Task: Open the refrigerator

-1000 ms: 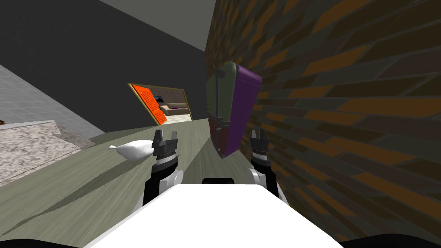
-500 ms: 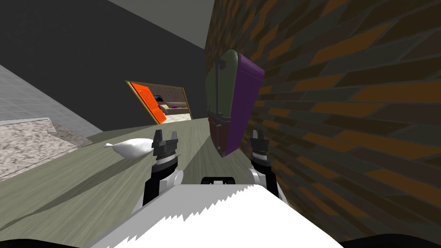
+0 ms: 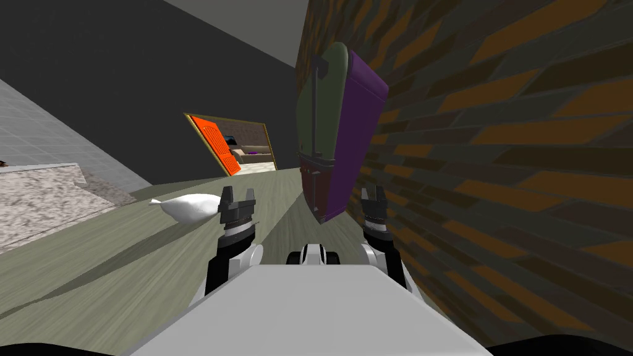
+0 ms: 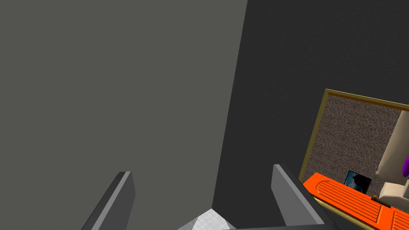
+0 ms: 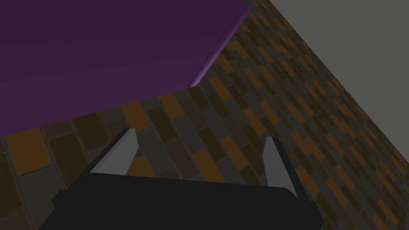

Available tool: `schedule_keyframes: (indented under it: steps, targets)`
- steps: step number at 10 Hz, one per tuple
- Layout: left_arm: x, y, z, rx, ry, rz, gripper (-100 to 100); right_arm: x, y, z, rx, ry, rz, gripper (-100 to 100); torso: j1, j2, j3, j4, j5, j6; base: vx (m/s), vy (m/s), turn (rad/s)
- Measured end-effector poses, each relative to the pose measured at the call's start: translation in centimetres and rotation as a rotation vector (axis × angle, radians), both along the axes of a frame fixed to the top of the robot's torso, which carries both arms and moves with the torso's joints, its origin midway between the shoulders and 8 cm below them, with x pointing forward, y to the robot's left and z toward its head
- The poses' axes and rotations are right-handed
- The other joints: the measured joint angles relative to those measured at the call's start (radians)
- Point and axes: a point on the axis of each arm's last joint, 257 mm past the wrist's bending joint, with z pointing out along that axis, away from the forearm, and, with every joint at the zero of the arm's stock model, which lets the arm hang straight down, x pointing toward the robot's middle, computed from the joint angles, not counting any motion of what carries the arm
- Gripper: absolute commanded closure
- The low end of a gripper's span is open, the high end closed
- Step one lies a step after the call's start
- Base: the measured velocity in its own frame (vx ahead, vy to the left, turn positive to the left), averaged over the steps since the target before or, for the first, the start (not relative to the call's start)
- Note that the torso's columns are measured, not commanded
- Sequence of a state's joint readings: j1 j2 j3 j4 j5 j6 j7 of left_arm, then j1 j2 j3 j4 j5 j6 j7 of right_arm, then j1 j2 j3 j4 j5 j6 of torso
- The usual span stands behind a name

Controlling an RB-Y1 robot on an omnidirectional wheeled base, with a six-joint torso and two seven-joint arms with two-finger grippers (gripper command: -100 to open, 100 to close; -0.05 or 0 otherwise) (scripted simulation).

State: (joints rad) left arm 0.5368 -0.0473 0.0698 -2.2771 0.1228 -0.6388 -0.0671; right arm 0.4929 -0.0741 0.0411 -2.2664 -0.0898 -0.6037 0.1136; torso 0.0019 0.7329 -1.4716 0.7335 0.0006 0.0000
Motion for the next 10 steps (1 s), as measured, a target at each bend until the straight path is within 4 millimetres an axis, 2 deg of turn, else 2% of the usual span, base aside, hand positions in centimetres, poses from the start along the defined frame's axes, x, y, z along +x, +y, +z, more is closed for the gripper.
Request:
schedule_keyframes:
  steps: [2,10]
  targets:
    - [0.0,0.0,0.0,0.000,0.000,0.000,0,-0.4,-0.9,-0.5,-0.076,0.018,-0.055,-100,-0.001,0.004,-0.005,0.004,0.000,0.000,0.069,0.063,0.097]
    - [0.0,0.0,0.0,0.000,0.000,0.000,0,-3.6,-6.9,-1.7,-0.383,0.072,-0.369,-100,-0.002,0.006,-0.004,0.005,0.000,0.000,0.078,0.066,0.108]
